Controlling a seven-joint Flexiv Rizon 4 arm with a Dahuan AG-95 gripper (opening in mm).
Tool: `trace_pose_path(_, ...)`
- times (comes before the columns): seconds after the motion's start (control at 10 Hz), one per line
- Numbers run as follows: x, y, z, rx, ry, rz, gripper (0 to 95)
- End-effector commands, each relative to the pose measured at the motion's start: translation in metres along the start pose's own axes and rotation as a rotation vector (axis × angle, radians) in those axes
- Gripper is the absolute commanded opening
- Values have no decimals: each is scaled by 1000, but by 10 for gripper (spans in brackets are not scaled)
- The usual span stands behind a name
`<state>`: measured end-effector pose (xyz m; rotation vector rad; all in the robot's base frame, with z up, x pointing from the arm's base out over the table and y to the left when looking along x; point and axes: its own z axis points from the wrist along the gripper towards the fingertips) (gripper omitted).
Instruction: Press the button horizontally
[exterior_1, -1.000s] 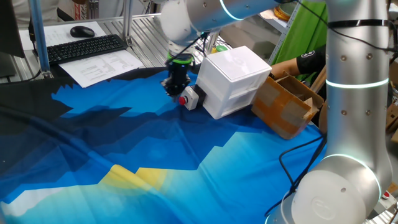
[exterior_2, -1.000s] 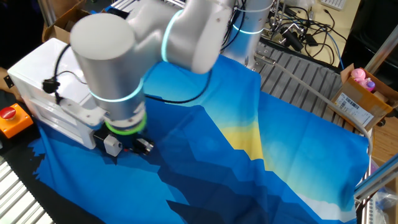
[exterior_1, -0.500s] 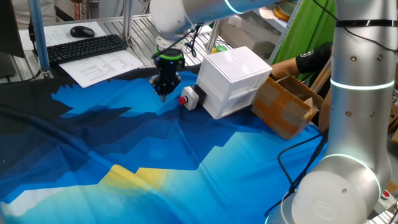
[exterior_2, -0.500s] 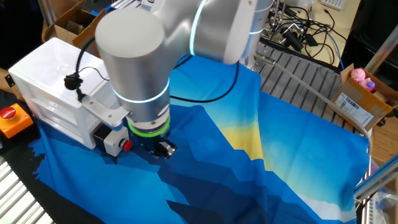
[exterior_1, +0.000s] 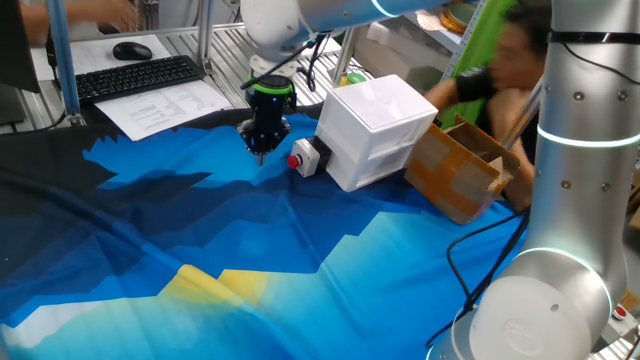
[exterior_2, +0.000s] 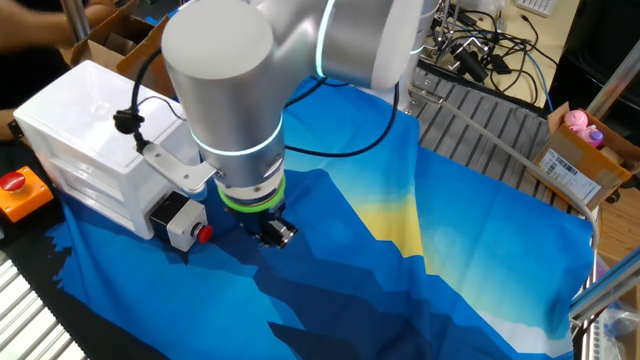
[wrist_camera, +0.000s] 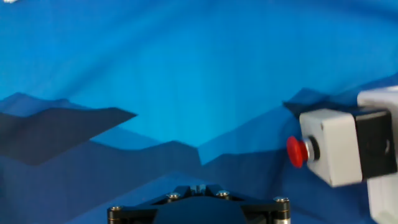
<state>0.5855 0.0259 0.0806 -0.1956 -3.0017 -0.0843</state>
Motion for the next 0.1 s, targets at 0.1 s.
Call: trace_pose_path(0.1,11,0,2,-7,-11,13,0)
